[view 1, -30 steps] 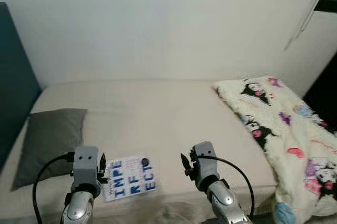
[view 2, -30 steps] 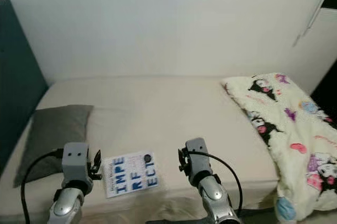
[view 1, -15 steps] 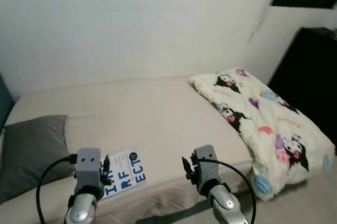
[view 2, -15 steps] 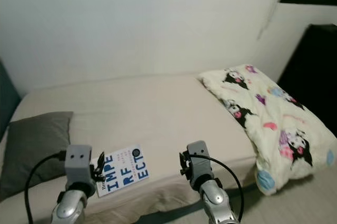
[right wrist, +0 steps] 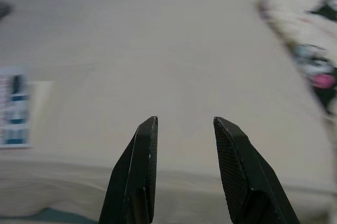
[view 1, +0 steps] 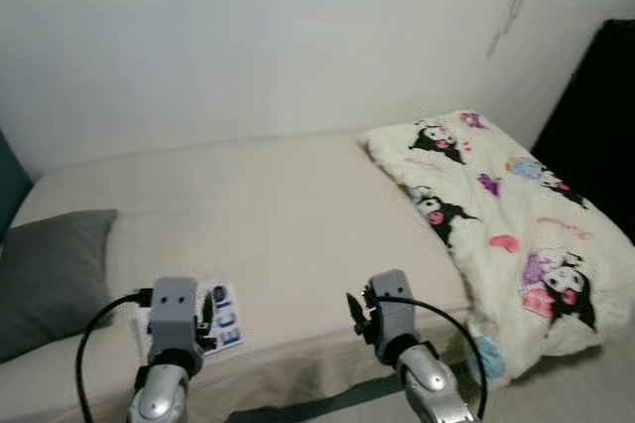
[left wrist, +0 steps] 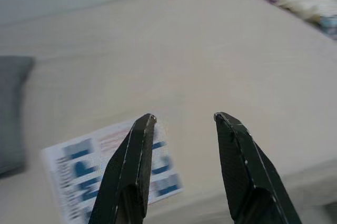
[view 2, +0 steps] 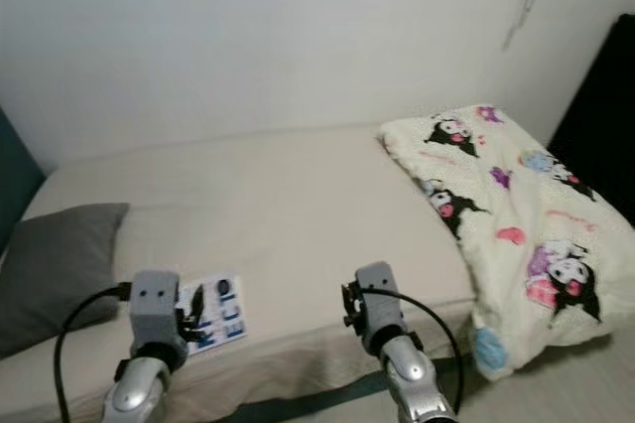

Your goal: Clean up the room

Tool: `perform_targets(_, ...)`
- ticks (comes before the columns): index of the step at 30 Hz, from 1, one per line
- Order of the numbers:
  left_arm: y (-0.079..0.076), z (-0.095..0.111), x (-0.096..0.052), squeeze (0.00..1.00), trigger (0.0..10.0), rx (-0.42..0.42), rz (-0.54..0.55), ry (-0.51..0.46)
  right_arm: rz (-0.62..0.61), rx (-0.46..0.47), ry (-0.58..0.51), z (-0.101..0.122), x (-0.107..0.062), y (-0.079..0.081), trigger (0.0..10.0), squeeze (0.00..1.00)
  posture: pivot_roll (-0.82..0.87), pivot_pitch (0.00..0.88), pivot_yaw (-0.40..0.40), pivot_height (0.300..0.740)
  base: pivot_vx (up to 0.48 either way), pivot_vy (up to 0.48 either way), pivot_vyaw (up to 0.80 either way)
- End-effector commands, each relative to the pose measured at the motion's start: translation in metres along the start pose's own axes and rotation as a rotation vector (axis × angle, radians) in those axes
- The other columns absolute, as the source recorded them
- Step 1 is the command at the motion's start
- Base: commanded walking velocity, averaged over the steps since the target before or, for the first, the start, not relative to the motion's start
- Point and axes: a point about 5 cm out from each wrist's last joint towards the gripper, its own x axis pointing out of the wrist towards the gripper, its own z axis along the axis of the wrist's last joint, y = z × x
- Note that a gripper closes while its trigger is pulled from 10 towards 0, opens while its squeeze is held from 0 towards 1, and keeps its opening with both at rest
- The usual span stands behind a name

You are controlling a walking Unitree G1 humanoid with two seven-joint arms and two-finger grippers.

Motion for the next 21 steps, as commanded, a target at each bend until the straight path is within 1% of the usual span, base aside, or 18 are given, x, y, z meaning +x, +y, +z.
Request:
perform_targets(1, 0.005, -0.004, -0.002, 0.0, 10.0, -0.002, 0.024, 0.025, 0.003, 0.02, 0.011, -0.005, -0.002, 0.004, 10.0, 0.0, 0.01, 0.09, -0.07, 0.74, 0.0, 0.0, 0.0)
perform_targets(3, 0.005, -0.007, -0.001, 0.0, 10.0, -0.006, 0.039, 0.05, 0.003, 0.016, 0.012, -0.004, -0.002, 0.004, 10.0, 0.0, 0.01, 0.09, -0.07, 0.74, 0.0, 0.0, 0.0)
perform_targets(7, 0.004, -0.012, 0.0, 0.0, 10.0, 0.0, 0.034, 0.088, 0.004, 0.012, 0.014, -0.004, -0.001, 0.004, 10.0, 0.0, 0.02, 0.092, -0.072, 0.74, 0.0, 0.0, 0.0)
perform_targets(8, 0.002, -0.014, -0.001, 0.0, 10.0, -0.004, 0.038, 0.11, 0.009, -0.007, 0.016, -0.003, 0.0, 0.005, 10.0, 0.0, 0.01, 0.09, -0.07, 0.74, 0.0, 0.0, 0.0)
perform_targets(11, 0.001, -0.012, 0.0, 0.0, 10.0, 0.017, 0.046, 0.08, 0.01, -0.02, 0.017, -0.002, 0.001, 0.005, 10.0, 0.0, 0.01, 0.089, -0.07, 0.74, 0.0, 0.0, 0.0)
perform_targets(14, -0.001, -0.008, 0.001, 0.0, 10.0, 0.033, 0.009, 0.038, 0.009, -0.031, 0.018, -0.002, 0.002, 0.004, 10.0, 0.0, 0.01, 0.087, -0.07, 0.74, 0.0, 0.0, 0.8)
perform_targets(16, -0.002, -0.009, 0.001, 0.0, 10.0, 0.023, 0.016, 0.054, 0.01, -0.033, 0.02, -0.002, 0.002, 0.004, 10.0, 0.0, 0.01, 0.086, -0.07, 0.74, 0.0, 0.0, 0.8)
perform_targets(21, -0.002, -0.008, 0.002, 0.0, 10.0, 0.026, 0.022, 0.057, 0.01, -0.039, 0.021, -0.001, 0.002, 0.004, 10.0, 0.0, 0.01, 0.085, -0.069, 0.74, 0.0, 0.0, 0.8)
